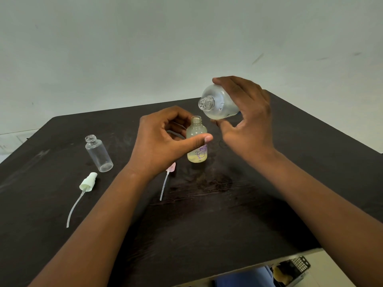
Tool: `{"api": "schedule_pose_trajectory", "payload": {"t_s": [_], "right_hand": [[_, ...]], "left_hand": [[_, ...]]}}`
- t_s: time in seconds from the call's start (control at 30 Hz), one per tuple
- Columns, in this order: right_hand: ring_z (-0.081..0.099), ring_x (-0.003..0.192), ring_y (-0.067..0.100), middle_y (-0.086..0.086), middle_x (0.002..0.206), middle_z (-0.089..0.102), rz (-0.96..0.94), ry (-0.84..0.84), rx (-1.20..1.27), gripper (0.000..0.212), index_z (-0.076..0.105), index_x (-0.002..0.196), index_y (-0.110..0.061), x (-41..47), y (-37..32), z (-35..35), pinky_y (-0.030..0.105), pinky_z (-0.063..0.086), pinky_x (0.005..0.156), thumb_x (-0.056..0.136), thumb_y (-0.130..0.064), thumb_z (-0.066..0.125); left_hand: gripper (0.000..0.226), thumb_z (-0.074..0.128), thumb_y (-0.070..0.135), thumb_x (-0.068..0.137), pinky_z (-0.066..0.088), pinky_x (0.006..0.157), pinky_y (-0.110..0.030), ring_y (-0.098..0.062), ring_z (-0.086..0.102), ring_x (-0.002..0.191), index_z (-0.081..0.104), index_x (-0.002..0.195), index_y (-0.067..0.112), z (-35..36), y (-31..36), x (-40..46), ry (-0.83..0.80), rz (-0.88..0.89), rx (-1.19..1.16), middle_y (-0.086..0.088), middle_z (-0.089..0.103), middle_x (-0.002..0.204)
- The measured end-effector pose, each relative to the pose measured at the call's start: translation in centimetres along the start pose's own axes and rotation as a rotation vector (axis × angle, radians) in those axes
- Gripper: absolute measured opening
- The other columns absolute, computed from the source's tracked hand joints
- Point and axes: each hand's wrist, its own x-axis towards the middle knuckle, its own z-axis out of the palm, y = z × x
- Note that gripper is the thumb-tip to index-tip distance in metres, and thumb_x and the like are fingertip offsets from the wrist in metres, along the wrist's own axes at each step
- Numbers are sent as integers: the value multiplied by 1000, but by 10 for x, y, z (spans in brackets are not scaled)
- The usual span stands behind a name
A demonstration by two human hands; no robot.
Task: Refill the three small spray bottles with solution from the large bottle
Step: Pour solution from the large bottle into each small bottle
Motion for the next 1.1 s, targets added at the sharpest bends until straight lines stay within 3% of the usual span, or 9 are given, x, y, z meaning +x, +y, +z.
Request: {"api": "schedule_pose_trajectory", "payload": {"t_s": [0.3, 0.57, 0.73, 0.97, 1.1], "right_hand": [[61, 113, 18, -2, 126, 68, 168, 9, 90, 76, 63, 139, -16, 0, -3, -2, 50, 54, 97, 73, -42, 90], [64, 109, 18, -6, 119, 70, 316, 41, 161, 70, 65, 134, -21, 2, -4, 1, 48, 58, 90, 75, -53, 86], [68, 105, 18, -8, 116, 71, 400, 59, 220, 65, 67, 129, -23, 3, 1, 2, 46, 59, 89, 75, -55, 85], [70, 96, 15, -9, 109, 73, 458, 77, 251, 60, 68, 123, -25, 3, -1, 2, 45, 60, 85, 74, -57, 83], [70, 97, 13, -11, 109, 73, 454, 62, 251, 59, 68, 123, -26, 3, -2, 3, 45, 61, 84, 75, -57, 83]], "left_hand": [[34, 95, 38, 78, 65, 71, -38, -20, 76, 83, 76, 100, 19, -12, -3, 4, 193, -32, 2, 5, 79, 92], [37, 92, 48, 78, 60, 70, -20, -6, 71, 75, 76, 97, 21, -16, -12, 7, 383, -98, 191, 16, 74, 87], [36, 91, 51, 77, 48, 66, -4, 5, 68, 73, 76, 97, 25, -19, -20, 8, 392, -182, 276, 20, 71, 85], [38, 92, 50, 76, 59, 78, -27, -5, 72, 82, 78, 97, 23, -20, -33, 9, 328, -289, 342, 11, 75, 88], [39, 92, 48, 76, 59, 79, -28, -9, 72, 83, 78, 99, 20, -21, -37, 9, 290, -329, 369, 6, 76, 90]]}}
